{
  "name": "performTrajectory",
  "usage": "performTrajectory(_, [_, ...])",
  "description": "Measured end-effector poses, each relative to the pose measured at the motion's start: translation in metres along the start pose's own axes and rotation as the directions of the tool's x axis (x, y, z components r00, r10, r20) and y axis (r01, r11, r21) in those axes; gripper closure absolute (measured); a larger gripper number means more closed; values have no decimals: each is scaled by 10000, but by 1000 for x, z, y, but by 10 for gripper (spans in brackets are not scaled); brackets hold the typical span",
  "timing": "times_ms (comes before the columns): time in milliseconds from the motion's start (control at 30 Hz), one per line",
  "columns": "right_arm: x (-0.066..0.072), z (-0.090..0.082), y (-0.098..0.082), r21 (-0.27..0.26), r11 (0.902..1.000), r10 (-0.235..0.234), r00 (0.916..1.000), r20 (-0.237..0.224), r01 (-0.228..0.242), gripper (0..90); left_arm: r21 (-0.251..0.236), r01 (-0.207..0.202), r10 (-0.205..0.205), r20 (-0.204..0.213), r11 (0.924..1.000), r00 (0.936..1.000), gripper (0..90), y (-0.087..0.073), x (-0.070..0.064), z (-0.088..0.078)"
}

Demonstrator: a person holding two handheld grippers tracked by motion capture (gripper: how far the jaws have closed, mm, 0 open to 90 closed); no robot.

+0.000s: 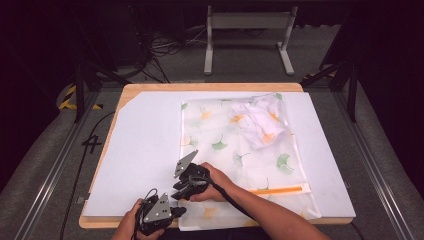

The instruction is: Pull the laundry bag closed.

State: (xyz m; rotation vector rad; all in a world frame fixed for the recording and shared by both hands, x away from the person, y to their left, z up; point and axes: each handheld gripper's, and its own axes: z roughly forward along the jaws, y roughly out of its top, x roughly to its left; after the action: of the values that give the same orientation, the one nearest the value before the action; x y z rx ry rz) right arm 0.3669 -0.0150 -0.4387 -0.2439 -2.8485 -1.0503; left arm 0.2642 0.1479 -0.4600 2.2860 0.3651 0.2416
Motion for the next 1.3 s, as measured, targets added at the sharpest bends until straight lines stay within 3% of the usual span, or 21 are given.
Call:
performTrajectory(67, [2,-1,0,14,10000,-58,9999,95,58,688,38,-60,60,0,10000,10000,900,0,0,0])
performTrajectory(167, [2,-4,-3,5,9998,218,9997,73,-218,690,39,-72,72,-3,10000,10000,900,0,0,0])
performTrajectory(433, [-3,-17,-14,-257,9976,631,9975,-331,-639,676,41,-61,61,11,10000,10000,900,0,0,0])
performTrajectory(567, [0,-19,-17,-45,9993,378,9967,-715,-383,677,13,-13,13,5,10000,10000,900,0,0,0])
performTrajectory(700, [1,-18,-22,73,9988,484,9932,-1055,-479,684,54,-72,73,-15,10000,10000,900,0,0,0])
performTrajectory(800, [-2,-18,-23,-140,9969,759,9936,-831,-774,587,23,-35,35,12,10000,10000,900,0,0,0])
performTrajectory(900, [-6,-16,-23,-320,9937,1044,9918,-739,-1070,572,72,-93,93,3,9999,10000,900,0,0,0])
performTrajectory(967, [-6,-14,-24,-477,9900,1280,9879,-878,-1325,594,57,-102,102,25,9999,9999,900,0,1,0])
performTrajectory(1067, [-1,-12,-23,-456,9937,985,9923,-754,-1021,627,53,-93,93,41,9999,9999,900,0,1,0])
performTrajectory(1167, [6,-11,-21,-417,9975,561,9983,-183,-568,680,50,-78,78,34,10000,10000,900,0,1,0])
performTrajectory(1300, [4,-12,-22,-575,9958,691,9967,-435,-715,803,29,-22,22,64,10000,10000,900,0,1,0])
